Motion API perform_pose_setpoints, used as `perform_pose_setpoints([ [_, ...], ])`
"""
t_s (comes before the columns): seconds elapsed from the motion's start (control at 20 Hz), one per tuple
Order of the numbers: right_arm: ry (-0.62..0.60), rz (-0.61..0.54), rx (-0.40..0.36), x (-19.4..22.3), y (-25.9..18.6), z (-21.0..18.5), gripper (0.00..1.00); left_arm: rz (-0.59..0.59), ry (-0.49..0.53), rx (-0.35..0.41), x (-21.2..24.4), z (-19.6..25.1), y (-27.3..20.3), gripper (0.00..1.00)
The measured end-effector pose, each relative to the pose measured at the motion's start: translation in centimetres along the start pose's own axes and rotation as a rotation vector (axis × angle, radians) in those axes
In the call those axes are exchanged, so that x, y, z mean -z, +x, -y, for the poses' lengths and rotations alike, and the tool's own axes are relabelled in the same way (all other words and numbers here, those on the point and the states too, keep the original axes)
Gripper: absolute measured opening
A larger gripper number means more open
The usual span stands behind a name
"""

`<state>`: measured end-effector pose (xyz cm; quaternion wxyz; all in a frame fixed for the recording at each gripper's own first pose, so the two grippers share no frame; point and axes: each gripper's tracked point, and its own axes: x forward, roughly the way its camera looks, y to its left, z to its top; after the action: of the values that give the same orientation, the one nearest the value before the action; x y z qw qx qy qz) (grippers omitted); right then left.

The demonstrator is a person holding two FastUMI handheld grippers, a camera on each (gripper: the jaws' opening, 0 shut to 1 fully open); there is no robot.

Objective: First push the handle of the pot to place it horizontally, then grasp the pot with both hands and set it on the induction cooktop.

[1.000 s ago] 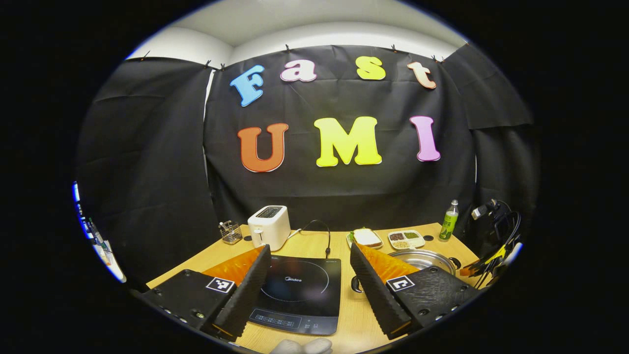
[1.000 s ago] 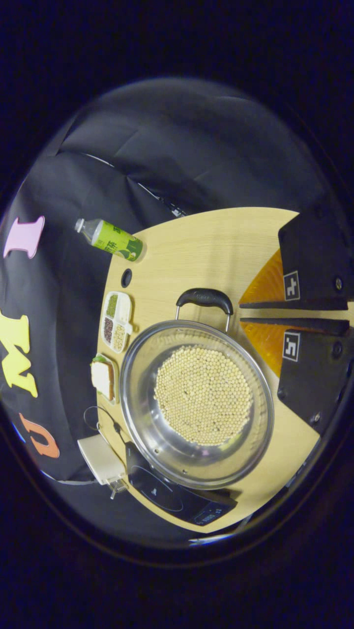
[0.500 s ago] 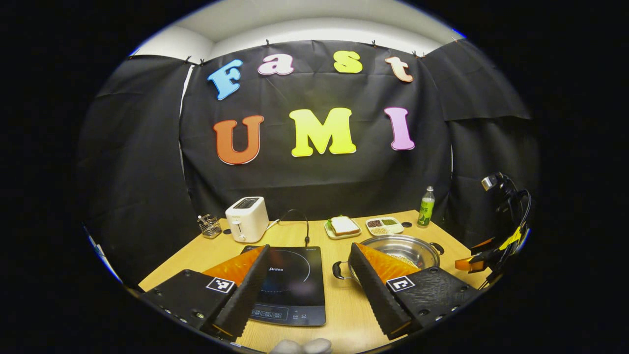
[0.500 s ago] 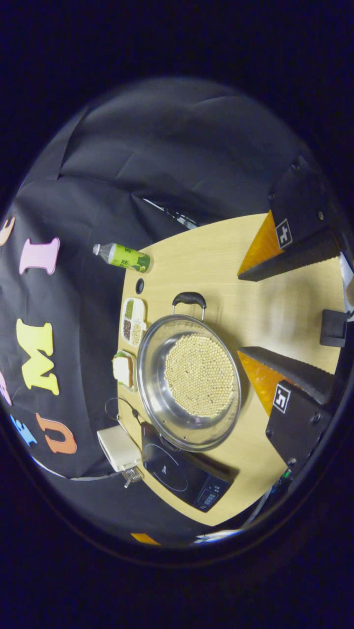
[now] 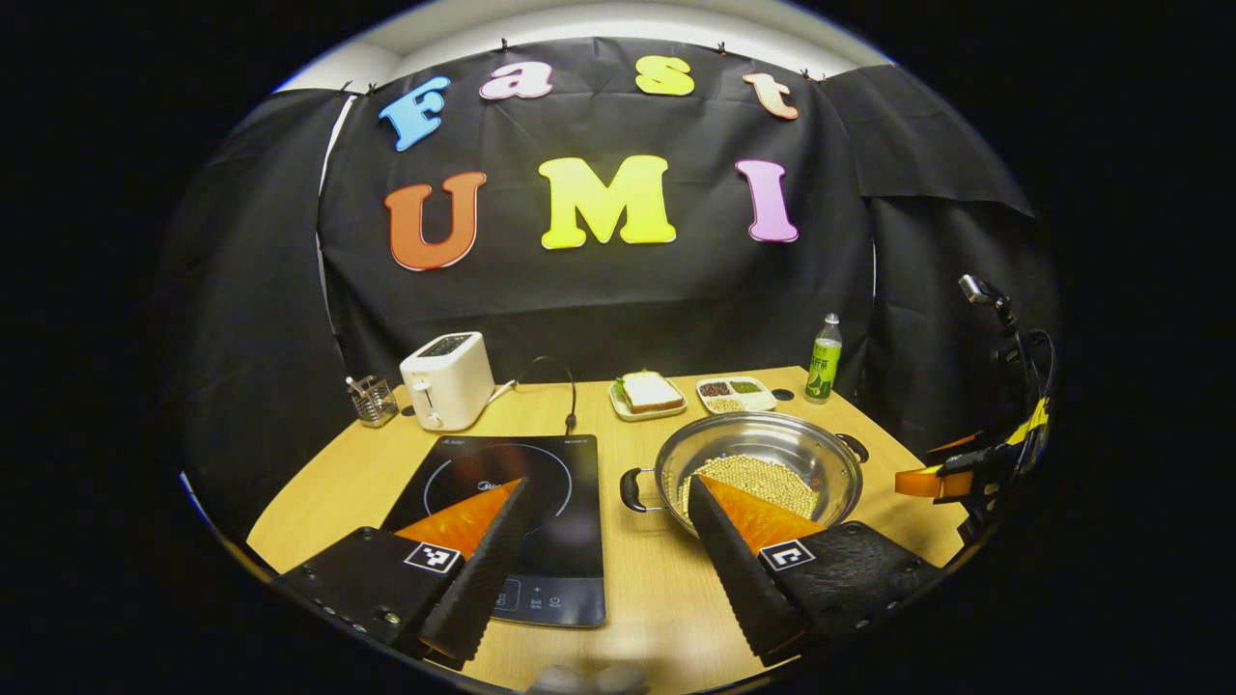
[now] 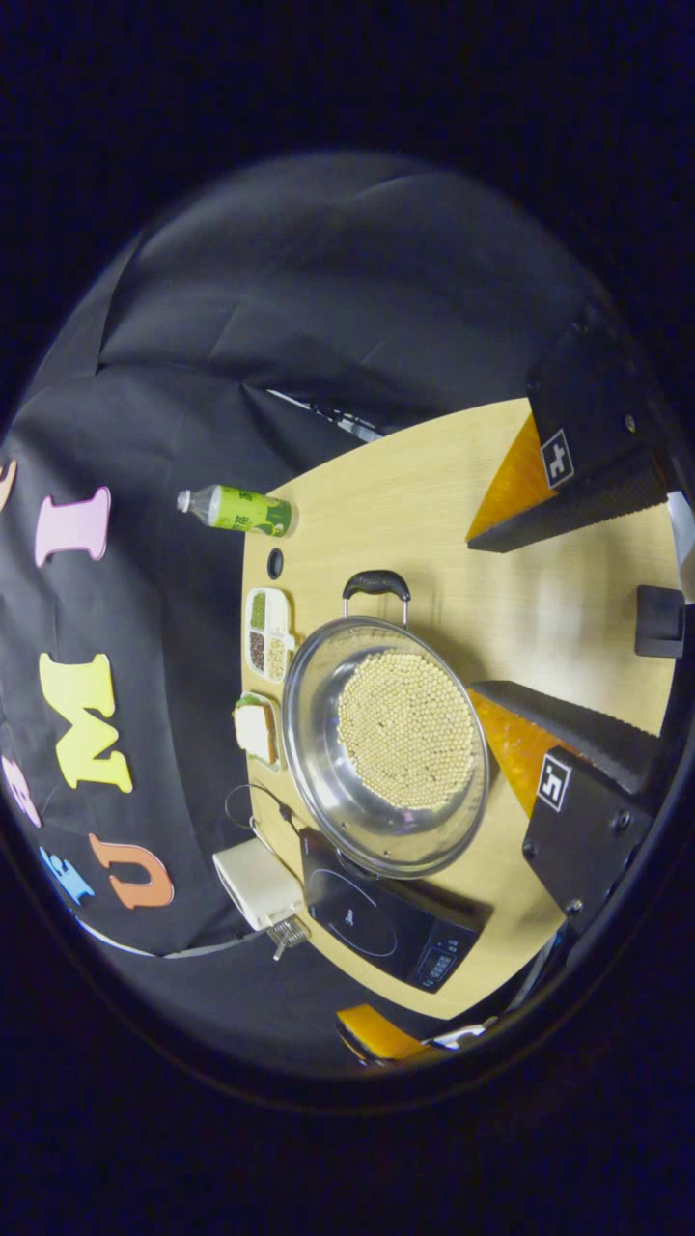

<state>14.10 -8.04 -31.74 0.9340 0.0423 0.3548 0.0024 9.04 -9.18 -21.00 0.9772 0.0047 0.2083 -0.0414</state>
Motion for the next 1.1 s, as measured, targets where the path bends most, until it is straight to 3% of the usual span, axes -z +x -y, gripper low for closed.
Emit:
perform_pose_setpoints([
  [0.15, -0.004, -0.024, -0.014, -1.0, 2.5, 0.2, 0.85, -0.056, 0.0, -0.013, 1.3, 0.3, 3.1, 0.97],
  [0.55, -0.028, -0.077, -0.043, -4.7, 9.7, 0.9, 0.88, -0.217, -0.017, -0.037, 5.4, 1.3, 11.4, 0.97],
  [0.75, -0.042, -0.105, -0.063, -5.6, 12.4, 0.7, 0.85, -0.268, -0.03, -0.036, 6.7, 1.8, 14.1, 0.97],
  [0.85, -0.053, -0.117, -0.072, -5.6, 13.2, 0.7, 0.88, -0.291, -0.033, -0.031, 7.1, 2.2, 15.2, 0.97],
  [1.0, -0.041, -0.142, -0.09, -5.4, 13.9, 0.6, 0.83, -0.335, -0.047, -0.015, 8.3, 3.2, 16.2, 0.97],
  [1.1, -0.039, -0.152, -0.101, -5.3, 14.2, 0.5, 0.82, -0.355, -0.049, -0.016, 8.7, 3.4, 16.7, 0.92],
])
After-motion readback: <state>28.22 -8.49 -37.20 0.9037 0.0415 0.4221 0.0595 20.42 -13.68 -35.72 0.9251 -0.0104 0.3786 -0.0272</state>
